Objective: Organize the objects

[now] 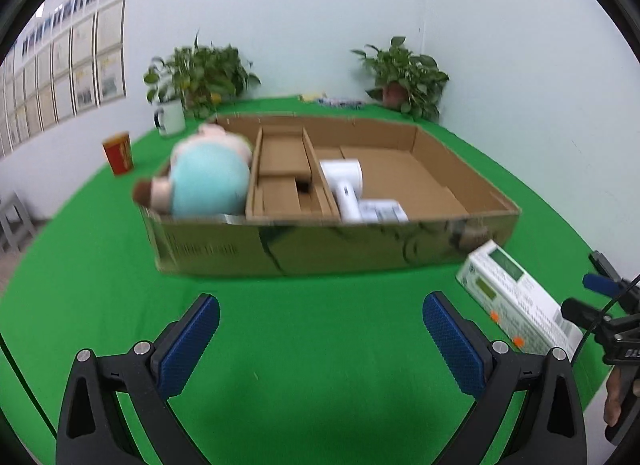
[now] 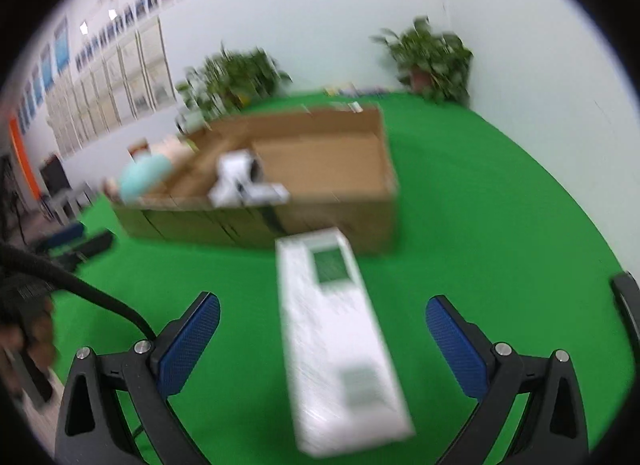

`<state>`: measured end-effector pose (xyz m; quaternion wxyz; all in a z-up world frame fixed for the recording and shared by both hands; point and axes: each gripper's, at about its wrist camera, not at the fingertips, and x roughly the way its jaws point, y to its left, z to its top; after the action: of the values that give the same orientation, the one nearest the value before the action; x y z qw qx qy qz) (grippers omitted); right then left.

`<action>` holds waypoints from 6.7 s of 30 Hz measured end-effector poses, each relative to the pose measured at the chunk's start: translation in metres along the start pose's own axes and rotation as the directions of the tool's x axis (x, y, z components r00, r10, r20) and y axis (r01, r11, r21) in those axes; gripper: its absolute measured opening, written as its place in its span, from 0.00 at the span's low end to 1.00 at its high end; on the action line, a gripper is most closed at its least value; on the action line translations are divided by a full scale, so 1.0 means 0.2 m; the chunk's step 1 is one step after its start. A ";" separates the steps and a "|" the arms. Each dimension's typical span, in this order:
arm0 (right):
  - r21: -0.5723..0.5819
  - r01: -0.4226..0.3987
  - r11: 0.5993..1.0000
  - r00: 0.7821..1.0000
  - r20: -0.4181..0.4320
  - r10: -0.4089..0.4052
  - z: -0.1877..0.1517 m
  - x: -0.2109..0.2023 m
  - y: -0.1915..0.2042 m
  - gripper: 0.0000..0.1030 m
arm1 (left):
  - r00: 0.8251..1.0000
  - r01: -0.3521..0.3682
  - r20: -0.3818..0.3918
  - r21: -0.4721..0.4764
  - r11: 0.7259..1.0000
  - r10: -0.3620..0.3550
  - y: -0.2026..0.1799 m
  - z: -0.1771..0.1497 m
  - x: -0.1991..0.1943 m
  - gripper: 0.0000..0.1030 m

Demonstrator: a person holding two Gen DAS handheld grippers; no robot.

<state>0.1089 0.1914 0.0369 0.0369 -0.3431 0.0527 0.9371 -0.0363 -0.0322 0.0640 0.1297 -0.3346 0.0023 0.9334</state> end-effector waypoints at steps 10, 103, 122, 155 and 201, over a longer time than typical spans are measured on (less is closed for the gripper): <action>0.012 -0.058 0.998 0.991 -0.120 0.059 -0.14 0.09 0.01 0.93 | 0.997 0.056 -0.047 -0.004 0.998 -0.057 -0.05 -0.10 0.04 0.99; -0.006 -0.127 0.992 0.992 0.016 0.127 0.47 0.01 0.31 0.60 | 0.775 0.603 -0.166 -0.094 0.792 -0.610 -0.34 0.94 0.19 0.39; 0.066 -0.192 0.979 0.961 -0.188 0.201 0.73 0.59 0.16 0.60 | 0.756 0.515 -0.334 -0.226 0.827 -0.563 -0.29 1.13 1.04 0.38; 0.101 -0.067 0.993 0.875 -0.472 0.107 0.54 0.98 0.09 0.61 | 0.818 0.402 -0.396 -0.123 0.907 -0.416 -0.21 0.98 1.17 0.46; -0.031 0.162 0.986 0.970 0.191 -0.153 0.31 0.60 0.33 0.99 | 0.976 -0.181 0.125 0.011 0.983 0.178 0.32 0.29 0.53 1.00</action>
<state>-0.0286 0.1379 0.0108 0.1080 -0.2570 -0.0003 0.9604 -0.1676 -0.0627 0.0378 0.0486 -0.2732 0.0349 0.9601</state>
